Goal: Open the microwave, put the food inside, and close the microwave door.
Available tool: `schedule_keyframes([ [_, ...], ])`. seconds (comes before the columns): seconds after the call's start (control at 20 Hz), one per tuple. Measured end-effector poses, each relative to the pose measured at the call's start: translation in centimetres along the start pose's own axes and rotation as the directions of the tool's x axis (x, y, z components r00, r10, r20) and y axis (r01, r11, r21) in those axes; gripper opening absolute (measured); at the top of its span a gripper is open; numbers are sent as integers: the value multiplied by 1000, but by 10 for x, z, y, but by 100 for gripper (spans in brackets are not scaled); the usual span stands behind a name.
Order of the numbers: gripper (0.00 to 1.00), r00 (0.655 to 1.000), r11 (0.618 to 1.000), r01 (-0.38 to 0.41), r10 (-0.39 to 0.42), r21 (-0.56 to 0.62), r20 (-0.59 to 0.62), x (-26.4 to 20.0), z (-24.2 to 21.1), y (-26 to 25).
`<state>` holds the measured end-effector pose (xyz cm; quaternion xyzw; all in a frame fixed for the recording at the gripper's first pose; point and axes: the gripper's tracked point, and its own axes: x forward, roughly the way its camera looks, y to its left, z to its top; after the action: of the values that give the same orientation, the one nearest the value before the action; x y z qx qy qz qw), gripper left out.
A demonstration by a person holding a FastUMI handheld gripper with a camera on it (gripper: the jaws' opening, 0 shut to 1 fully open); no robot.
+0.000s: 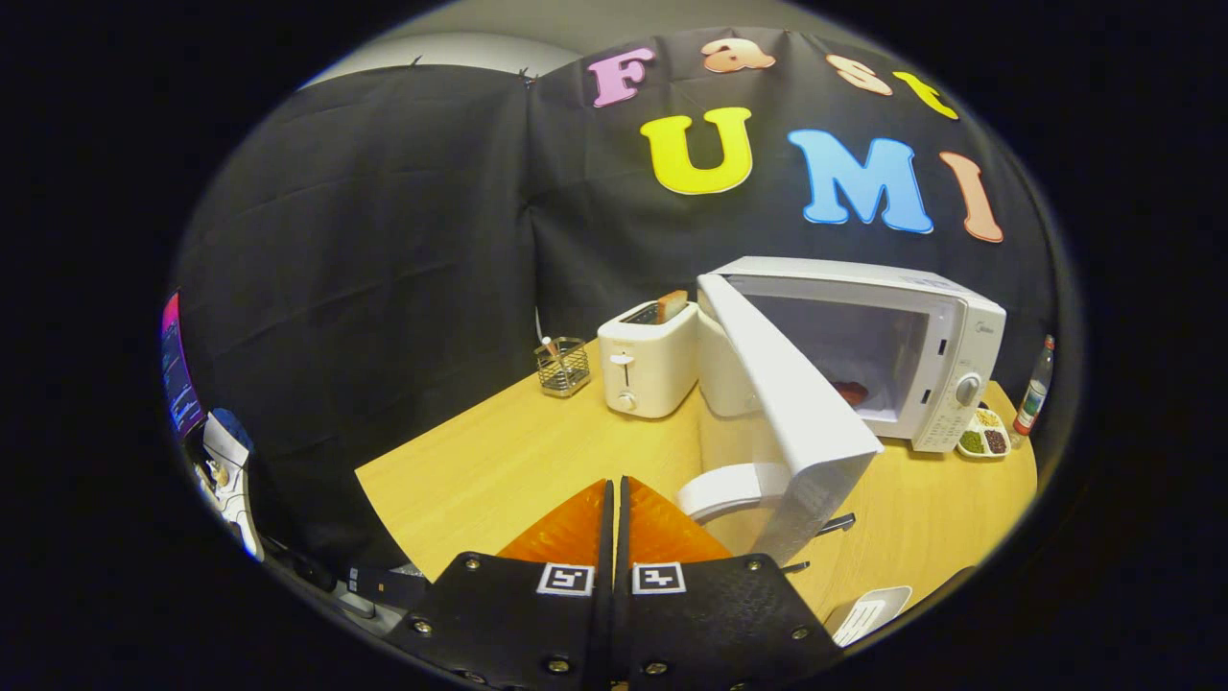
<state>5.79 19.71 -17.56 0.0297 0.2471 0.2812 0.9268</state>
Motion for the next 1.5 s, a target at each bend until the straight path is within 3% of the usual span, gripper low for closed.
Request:
schedule_keyframes([
  [0.85, 1, 972, 968, 233, -236, 94, 22, 28, 32, -161],
  [1.5, 1, 898, 892, 413, -432, 182, 78, 88, 87, -268],
])
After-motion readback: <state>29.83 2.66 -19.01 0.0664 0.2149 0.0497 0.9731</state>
